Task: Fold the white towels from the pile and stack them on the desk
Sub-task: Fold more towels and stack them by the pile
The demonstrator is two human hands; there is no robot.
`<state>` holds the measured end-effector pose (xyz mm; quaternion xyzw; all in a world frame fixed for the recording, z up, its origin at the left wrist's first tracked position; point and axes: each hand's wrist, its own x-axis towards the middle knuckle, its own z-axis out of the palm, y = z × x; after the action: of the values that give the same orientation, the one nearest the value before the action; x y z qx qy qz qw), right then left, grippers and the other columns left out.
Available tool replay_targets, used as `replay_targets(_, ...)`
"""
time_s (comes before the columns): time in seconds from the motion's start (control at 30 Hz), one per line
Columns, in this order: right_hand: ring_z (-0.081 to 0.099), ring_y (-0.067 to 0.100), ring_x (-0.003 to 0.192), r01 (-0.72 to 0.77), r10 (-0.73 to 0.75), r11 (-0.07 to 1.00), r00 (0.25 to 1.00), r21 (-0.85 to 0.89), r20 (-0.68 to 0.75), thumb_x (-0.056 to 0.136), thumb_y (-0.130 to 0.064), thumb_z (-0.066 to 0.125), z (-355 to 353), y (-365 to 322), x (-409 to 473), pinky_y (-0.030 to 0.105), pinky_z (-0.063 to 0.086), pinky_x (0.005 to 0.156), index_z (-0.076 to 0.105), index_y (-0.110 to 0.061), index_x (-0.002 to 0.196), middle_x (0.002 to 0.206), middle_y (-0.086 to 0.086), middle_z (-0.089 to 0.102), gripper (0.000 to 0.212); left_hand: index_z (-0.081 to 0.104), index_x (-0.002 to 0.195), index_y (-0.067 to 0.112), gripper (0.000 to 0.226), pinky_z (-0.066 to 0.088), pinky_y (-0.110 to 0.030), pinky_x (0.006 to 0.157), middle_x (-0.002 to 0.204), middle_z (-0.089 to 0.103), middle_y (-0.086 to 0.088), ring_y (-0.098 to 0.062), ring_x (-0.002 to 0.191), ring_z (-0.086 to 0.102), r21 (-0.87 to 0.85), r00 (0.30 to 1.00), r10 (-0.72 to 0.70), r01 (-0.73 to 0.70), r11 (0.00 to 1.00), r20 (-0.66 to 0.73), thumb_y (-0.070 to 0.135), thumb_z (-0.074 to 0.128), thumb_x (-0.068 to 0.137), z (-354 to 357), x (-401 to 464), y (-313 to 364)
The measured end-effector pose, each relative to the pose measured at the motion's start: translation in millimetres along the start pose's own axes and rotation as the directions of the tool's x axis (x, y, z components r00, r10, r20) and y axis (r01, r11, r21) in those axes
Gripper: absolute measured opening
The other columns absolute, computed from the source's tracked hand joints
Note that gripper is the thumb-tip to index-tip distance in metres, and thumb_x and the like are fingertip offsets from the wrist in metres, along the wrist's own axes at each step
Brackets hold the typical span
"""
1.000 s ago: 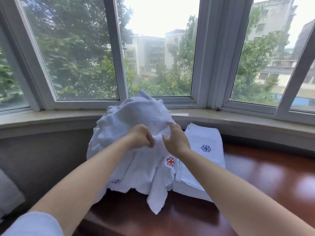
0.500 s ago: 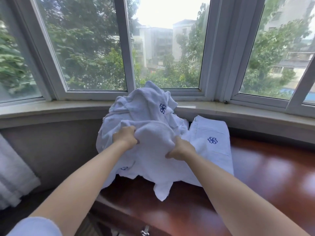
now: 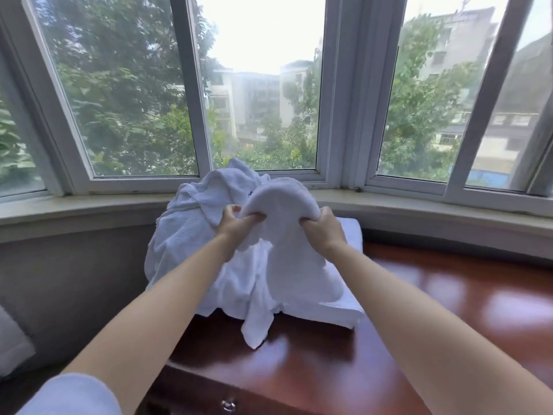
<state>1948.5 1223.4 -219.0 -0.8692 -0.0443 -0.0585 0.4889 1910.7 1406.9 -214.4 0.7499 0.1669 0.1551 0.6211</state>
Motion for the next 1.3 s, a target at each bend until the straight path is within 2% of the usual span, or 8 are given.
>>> replay_targets(0.2, 0.065, 0.023, 0.102, -0.331, 0.251, 0.931, 0.888, 0.154, 0.385, 0.077, -0.06, 0.06, -91, 27, -13, 0.038, 0.048, 0.095, 0.055, -0.018, 0.123, 0.114, 0.006, 0.066, 0.062, 0.055, 0.111, 0.014, 0.028, 0.048, -0.018, 0.061, 0.089, 0.059, 0.001, -0.012, 0.076, 0.056, 0.12, 0.869, -0.154, 0.11, 0.987, 0.47, 0.019, 0.067, 0.086, 50, -21, 13)
replay_targets(0.37, 0.062, 0.019, 0.063, -0.395, 0.46, 0.887, 0.733, -0.237, 0.501, 0.084, -0.039, 0.048, -165, 62, -35, 0.031, 0.045, 0.067, 0.062, -0.02, 0.081, 0.066, 0.001, 0.067, 0.024, 0.05, 0.081, 0.008, 0.01, 0.041, -0.021, 0.044, 0.061, 0.053, -0.004, -0.017, 0.048, 0.05, 0.533, 0.663, -0.506, 0.186, 0.825, 0.551, 0.013, 0.059, 0.081, 111, -50, 24)
replay_targets(0.57, 0.052, 0.031, 0.118, -0.274, 0.249, 0.946, 0.956, -0.174, -0.153, 0.088, -0.026, 0.052, -233, 94, -17, 0.037, 0.045, 0.09, 0.034, -0.008, 0.134, 0.135, 0.012, 0.043, 0.052, 0.052, 0.087, 0.014, 0.026, 0.036, -0.026, 0.053, 0.076, 0.054, -0.006, -0.023, 0.066, 0.05, 0.331, 0.885, 0.248, -0.389, 0.86, 0.394, 0.013, 0.067, 0.065, 204, -60, 54)
replay_targets(0.7, 0.046, 0.032, 0.116, -0.258, 0.145, 0.925, 0.918, -0.28, -0.369, 0.088, -0.015, 0.046, -250, 120, -5, 0.04, 0.038, 0.102, 0.042, -0.019, 0.096, 0.129, 0.008, 0.031, 0.009, 0.054, 0.102, 0.017, 0.028, 0.042, -0.032, 0.069, 0.105, 0.051, -0.005, -0.027, 0.095, 0.052, 0.464, 0.732, 0.54, -0.681, 0.567, 0.414, 0.013, 0.064, 0.076, 247, -76, 43)
replay_targets(0.9, 0.055, 0.031, 0.116, -0.518, 0.47, 0.801, 0.855, -0.301, -0.221, 0.093, -0.017, 0.047, -203, 235, -52, 0.031, 0.043, 0.095, 0.061, -0.009, 0.117, 0.125, 0.016, 0.058, 0.029, 0.064, 0.097, 0.015, 0.027, 0.047, -0.019, 0.057, 0.097, 0.061, -0.005, -0.015, 0.075, 0.059, 0.441, 0.412, -0.273, -0.395, 0.806, 0.869, 0.003, 0.074, 0.076, 275, -126, -79)
replay_targets(1.0, 0.058, 0.03, 0.11, -0.606, 0.593, 0.76, 0.794, -0.235, -0.133, 0.092, -0.016, 0.048, -168, 282, -86, 0.029, 0.044, 0.084, 0.061, -0.004, 0.113, 0.12, 0.019, 0.06, 0.028, 0.065, 0.081, 0.016, 0.012, 0.048, -0.022, 0.056, 0.079, 0.063, -0.004, -0.01, 0.059, 0.057, 0.517, 0.621, -0.285, -0.23, 0.824, 0.73, 0.004, 0.065, 0.08, 279, -136, -130)
replay_targets(1.1, 0.055, 0.03, 0.108, -0.664, 0.655, 0.732, 0.747, -0.151, -0.113, 0.089, -0.014, 0.049, -145, 306, -108, 0.032, 0.046, 0.093, 0.057, -0.009, 0.111, 0.122, 0.018, 0.053, 0.024, 0.068, 0.103, 0.014, 0.022, 0.044, -0.022, 0.077, 0.094, 0.063, -0.002, -0.018, 0.09, 0.061, 0.564, 0.814, -0.142, -0.253, 0.786, 0.564, 0.01, 0.06, 0.082, 280, -131, -153)
replay_targets(1.3, 0.046, 0.033, 0.117, -0.649, 0.626, 0.745, 0.76, -0.153, -0.176, 0.09, -0.017, 0.051, -124, 322, -114, 0.029, 0.041, 0.093, 0.039, -0.017, 0.138, 0.136, 0.012, 0.029, 0.05, 0.066, 0.113, 0.015, 0.026, 0.045, -0.034, 0.091, 0.11, 0.059, -0.004, -0.026, 0.103, 0.057, 0.493, 0.702, 0.077, -0.569, 0.658, 0.708, 0.016, 0.055, 0.09, 289, -131, -165)
